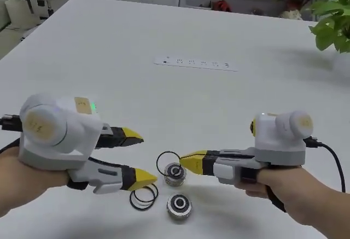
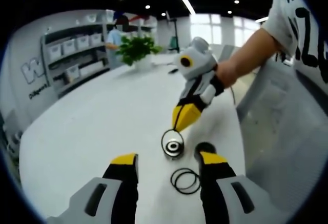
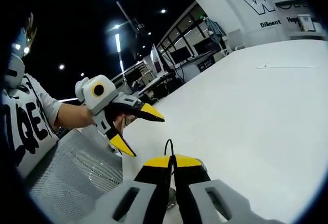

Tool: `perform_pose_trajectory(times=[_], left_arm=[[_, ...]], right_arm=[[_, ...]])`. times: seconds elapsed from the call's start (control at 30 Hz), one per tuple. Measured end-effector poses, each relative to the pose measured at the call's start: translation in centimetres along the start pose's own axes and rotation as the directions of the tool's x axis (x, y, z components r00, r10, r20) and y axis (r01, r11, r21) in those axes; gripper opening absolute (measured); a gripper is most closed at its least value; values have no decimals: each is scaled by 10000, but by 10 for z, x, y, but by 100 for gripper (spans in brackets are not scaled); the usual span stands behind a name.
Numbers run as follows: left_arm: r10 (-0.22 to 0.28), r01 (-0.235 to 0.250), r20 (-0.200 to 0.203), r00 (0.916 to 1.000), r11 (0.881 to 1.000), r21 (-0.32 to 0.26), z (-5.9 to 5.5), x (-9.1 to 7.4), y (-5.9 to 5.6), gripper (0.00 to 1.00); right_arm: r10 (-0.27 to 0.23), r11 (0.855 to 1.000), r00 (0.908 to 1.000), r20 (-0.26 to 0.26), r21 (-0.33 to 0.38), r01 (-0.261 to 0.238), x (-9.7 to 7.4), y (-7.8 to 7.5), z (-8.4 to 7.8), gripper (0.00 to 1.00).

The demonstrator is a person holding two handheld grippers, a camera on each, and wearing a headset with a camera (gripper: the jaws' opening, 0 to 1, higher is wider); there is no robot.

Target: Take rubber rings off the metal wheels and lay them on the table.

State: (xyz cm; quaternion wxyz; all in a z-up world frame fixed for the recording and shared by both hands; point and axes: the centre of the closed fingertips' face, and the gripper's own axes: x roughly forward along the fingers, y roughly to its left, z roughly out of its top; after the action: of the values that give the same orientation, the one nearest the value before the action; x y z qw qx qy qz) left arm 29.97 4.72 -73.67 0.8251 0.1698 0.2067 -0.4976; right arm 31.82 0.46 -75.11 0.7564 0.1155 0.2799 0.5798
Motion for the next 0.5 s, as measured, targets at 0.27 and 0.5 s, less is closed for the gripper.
perform_pose_trajectory(times=[0.27,0.5], left_arm=[[273,-273,28,9996,9995,-160,-7,-13,4,53],[621,-622,-86,9980,9979,-165,-17,-23,9,58]], right_arm=[[88,9999,9999,-88,-73,-89,2,5,-1,0],[239,9996,9997,-108,-134,-240,5,10,1,0]])
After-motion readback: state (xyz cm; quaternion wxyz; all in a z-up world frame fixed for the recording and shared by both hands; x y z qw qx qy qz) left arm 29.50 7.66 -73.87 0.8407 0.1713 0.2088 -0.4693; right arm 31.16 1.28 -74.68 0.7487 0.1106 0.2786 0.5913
